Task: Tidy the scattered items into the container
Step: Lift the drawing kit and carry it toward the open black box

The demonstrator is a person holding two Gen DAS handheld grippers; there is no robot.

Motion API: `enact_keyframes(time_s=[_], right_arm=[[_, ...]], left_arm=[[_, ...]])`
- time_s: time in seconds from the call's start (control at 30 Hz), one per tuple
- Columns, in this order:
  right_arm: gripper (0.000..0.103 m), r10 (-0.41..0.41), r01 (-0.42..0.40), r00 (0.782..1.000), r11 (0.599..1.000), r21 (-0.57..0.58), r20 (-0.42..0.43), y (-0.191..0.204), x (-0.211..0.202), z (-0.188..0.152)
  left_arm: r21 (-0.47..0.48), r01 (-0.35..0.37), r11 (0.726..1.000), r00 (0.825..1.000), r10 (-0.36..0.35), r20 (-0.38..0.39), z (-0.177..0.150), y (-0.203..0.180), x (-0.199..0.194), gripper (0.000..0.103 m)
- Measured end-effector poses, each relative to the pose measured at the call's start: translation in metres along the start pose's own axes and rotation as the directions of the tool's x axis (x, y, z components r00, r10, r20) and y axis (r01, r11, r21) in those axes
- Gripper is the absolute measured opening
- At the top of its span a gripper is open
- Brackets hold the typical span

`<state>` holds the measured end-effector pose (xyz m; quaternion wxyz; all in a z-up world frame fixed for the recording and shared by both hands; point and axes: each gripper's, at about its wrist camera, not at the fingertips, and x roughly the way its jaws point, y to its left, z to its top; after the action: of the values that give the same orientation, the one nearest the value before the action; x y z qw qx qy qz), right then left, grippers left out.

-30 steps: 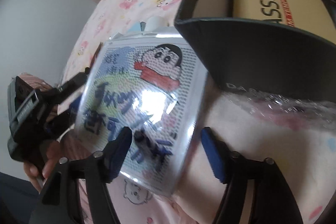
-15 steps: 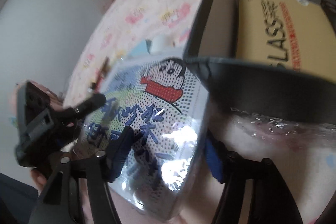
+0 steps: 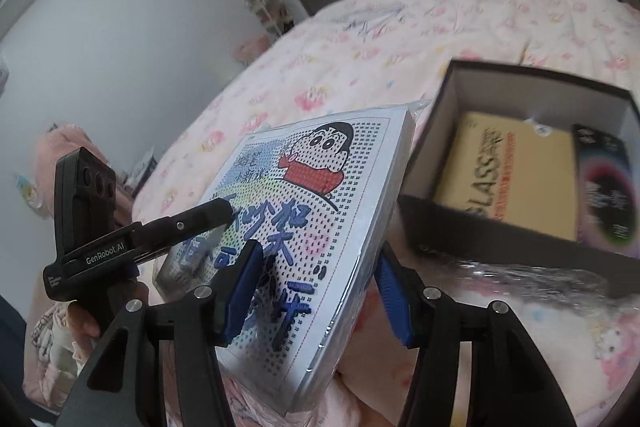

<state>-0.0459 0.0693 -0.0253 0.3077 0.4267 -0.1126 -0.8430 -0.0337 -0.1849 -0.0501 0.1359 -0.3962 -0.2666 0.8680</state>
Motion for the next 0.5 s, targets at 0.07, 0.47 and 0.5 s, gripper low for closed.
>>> enact_keyframes(time_s=[0.07, 0.47, 0.5], right_arm=[[0.053, -0.032, 0.032, 0.999, 0.999, 0.010, 0.026, -0.012, -0.009, 0.000], [0.050, -0.162, 0.176, 0.981, 0.975, 0.139, -0.103, -0.117, 0.013, -0.025], [0.050, -0.149, 0.162, 0.985, 0.975, 0.154, -0.093, -0.119, 0.013, -0.026]], left_arm=[[0.042, 0.026, 0.999, 0.999, -0.025, -0.029, -0.003, -0.015, 0.018, 0.057], [0.184, 0.026, 0.983, 0.984, 0.008, -0.177, -0.037, -0.040, 0.116, 0.058], [0.182, 0.028, 0.983, 0.985, 0.004, -0.173, -0.037, -0.040, 0.115, 0.058]])
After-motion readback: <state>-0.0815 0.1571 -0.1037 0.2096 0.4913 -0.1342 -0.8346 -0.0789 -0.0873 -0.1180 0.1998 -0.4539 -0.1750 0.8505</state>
